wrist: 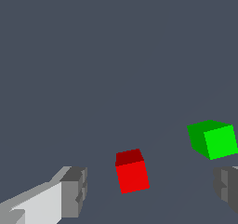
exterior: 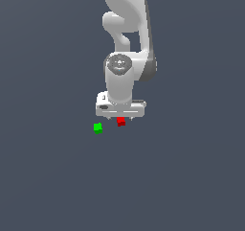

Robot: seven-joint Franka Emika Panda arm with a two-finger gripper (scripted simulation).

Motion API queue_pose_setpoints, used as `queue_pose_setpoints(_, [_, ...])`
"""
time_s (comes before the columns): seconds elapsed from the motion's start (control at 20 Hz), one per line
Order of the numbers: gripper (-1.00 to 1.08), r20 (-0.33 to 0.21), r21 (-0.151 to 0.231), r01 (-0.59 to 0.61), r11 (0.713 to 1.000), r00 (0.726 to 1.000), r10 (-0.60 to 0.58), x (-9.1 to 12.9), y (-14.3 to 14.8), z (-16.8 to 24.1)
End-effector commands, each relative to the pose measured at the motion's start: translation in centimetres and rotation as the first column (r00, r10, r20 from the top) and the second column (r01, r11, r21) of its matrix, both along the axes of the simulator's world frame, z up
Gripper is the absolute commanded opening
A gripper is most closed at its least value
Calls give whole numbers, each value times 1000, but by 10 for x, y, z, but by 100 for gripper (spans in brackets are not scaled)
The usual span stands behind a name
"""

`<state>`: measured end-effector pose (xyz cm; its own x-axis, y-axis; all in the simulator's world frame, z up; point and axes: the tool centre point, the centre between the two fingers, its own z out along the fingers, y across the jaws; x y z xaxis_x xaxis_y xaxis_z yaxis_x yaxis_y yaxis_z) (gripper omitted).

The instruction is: Stack the red cube on top of the green cube.

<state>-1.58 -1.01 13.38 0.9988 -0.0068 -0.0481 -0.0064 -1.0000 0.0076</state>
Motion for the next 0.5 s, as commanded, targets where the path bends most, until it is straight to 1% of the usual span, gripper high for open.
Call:
queue_pose_setpoints(0.0, [100, 0, 0, 0, 1000, 1000, 0, 0, 0, 0])
queue_pose_setpoints(0.2, [100, 2, 0, -8, 1000, 1000, 8, -2, 0, -2])
queue_pose_setpoints(0.45, [100, 9, 2, -40, 999, 999, 40, -12, 1, -11])
